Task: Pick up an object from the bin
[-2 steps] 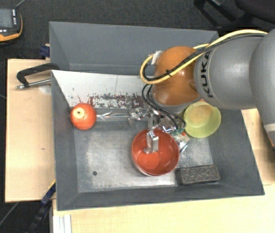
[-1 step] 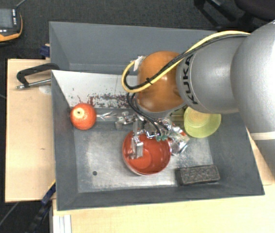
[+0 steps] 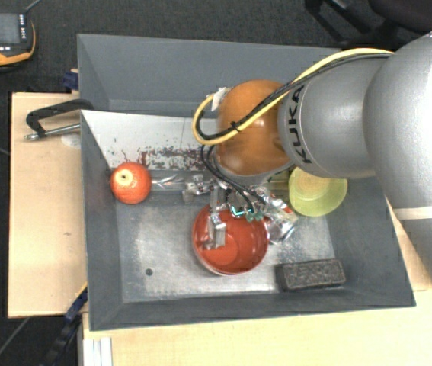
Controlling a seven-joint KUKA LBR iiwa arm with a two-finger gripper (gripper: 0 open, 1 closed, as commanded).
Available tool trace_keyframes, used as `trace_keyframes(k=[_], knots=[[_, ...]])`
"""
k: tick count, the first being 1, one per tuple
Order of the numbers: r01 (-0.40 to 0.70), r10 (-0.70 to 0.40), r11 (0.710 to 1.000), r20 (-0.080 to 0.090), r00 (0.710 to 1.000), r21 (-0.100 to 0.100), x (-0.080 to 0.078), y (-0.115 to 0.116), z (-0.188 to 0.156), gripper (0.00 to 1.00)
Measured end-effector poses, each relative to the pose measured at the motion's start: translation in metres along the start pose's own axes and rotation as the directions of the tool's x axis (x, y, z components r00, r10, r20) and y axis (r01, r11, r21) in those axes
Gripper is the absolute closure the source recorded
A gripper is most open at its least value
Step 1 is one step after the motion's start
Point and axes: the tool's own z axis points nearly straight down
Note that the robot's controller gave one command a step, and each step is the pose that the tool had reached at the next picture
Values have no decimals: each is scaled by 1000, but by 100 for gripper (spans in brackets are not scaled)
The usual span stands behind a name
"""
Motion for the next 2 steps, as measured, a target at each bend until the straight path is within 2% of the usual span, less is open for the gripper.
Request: trace_keyframes(k=[1, 2], knots=[[-1, 1, 1000, 0, 1000, 0, 0, 0, 0, 0], [-1, 1, 1000, 4, 1000, 1, -1, -1, -2, 100]])
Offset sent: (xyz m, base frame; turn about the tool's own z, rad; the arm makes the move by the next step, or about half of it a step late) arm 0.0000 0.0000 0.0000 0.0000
